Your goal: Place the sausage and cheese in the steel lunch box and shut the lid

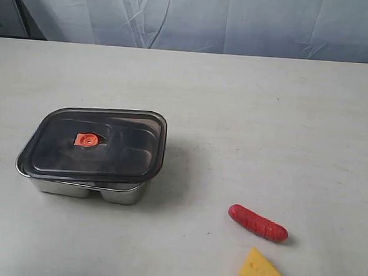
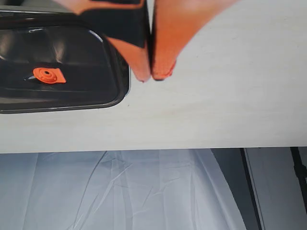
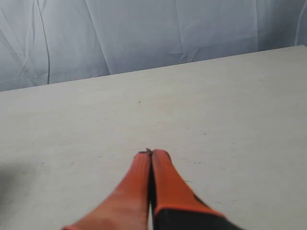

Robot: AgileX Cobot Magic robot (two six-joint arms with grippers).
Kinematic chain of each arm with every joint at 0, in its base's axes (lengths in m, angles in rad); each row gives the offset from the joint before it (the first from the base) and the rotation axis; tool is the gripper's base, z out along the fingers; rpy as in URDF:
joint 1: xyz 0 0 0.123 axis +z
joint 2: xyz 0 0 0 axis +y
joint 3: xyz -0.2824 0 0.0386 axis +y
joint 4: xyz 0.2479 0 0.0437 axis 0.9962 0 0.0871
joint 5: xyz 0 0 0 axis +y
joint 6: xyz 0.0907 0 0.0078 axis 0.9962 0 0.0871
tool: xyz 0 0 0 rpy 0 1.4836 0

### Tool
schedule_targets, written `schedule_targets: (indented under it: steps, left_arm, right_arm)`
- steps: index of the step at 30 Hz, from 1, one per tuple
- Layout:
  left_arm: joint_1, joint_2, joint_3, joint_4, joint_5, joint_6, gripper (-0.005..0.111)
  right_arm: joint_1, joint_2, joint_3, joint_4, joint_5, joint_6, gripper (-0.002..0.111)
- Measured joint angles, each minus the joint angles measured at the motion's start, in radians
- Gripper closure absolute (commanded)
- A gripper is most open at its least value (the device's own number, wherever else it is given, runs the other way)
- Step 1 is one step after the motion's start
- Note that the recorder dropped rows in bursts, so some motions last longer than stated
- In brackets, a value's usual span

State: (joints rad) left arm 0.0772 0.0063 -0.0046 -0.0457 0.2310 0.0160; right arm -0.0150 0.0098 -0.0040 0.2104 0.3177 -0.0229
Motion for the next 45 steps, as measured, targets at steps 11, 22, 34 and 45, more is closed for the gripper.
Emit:
schedule_targets:
  steps: [11, 22, 34, 45]
  left_arm:
    - [0.0, 0.0, 0.0, 0.0, 0.0, 0.0, 0.107]
    - [0.0, 0.0, 0.0, 0.0, 0.0, 0.0, 0.107]
    - [0.0, 0.0, 0.0, 0.0, 0.0, 0.0, 0.107]
    - [0.0, 0.0, 0.0, 0.0, 0.0, 0.0, 0.107]
  right_arm:
    - [0.0, 0.0, 0.0, 0.0, 0.0, 0.0, 0.109]
    - [0.0, 0.0, 0.002, 0.436, -0.275, 0.023, 0.109]
    - [0.0, 0.01, -0.037, 0.914, -0.149, 0.006, 0.109]
    - [0.0, 0.826, -0.753, 0.932, 0.09, -0.439, 0.109]
